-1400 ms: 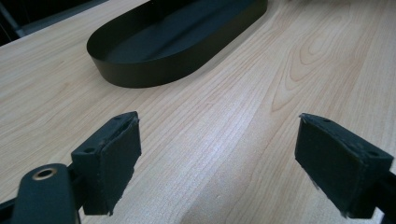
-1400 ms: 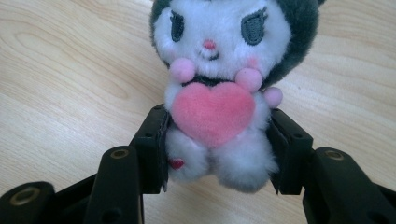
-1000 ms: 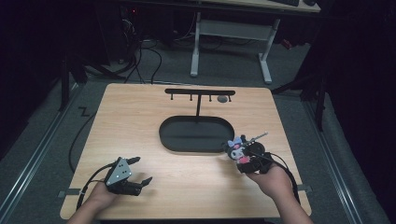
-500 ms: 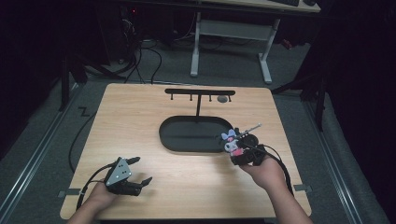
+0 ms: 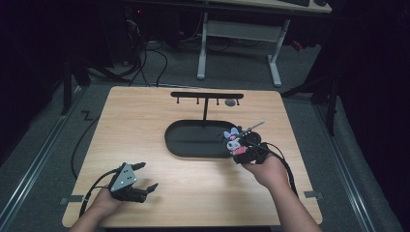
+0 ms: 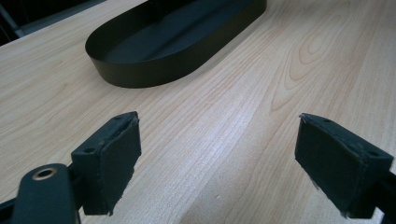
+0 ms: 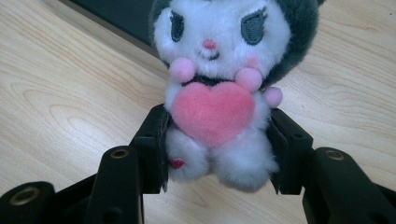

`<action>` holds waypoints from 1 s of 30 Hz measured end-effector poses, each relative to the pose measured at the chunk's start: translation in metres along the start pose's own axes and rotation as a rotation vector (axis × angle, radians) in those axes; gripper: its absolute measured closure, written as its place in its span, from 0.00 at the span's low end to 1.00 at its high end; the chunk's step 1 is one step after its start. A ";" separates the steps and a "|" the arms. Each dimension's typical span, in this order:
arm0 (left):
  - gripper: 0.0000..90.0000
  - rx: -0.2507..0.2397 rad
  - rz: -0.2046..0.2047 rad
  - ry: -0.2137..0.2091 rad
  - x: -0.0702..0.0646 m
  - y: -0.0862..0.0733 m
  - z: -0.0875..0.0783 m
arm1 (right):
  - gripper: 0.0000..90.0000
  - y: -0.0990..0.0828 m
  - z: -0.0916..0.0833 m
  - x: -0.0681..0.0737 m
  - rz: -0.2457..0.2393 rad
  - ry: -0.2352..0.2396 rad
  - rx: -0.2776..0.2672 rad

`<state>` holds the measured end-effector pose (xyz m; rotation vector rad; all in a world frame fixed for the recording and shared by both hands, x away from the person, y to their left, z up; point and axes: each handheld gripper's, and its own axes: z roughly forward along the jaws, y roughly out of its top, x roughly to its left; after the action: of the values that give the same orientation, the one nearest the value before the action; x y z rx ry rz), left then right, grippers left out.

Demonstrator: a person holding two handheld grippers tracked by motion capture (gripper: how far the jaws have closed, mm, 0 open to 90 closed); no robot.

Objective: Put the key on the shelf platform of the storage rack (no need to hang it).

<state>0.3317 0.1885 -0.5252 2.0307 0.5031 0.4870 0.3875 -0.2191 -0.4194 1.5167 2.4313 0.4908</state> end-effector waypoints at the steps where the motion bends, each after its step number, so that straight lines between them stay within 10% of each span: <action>1: 0.17 0.000 0.000 0.000 0.000 0.000 0.000 | 0.54 0.001 0.000 0.000 0.007 0.000 0.003; 30: 0.17 -0.009 0.002 0.004 0.000 -0.001 -0.002 | 0.54 0.047 0.044 0.002 0.030 0.007 -0.007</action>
<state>0.3303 0.1899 -0.5252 2.0224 0.5007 0.4940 0.4417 -0.1914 -0.4413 1.5534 2.4121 0.5110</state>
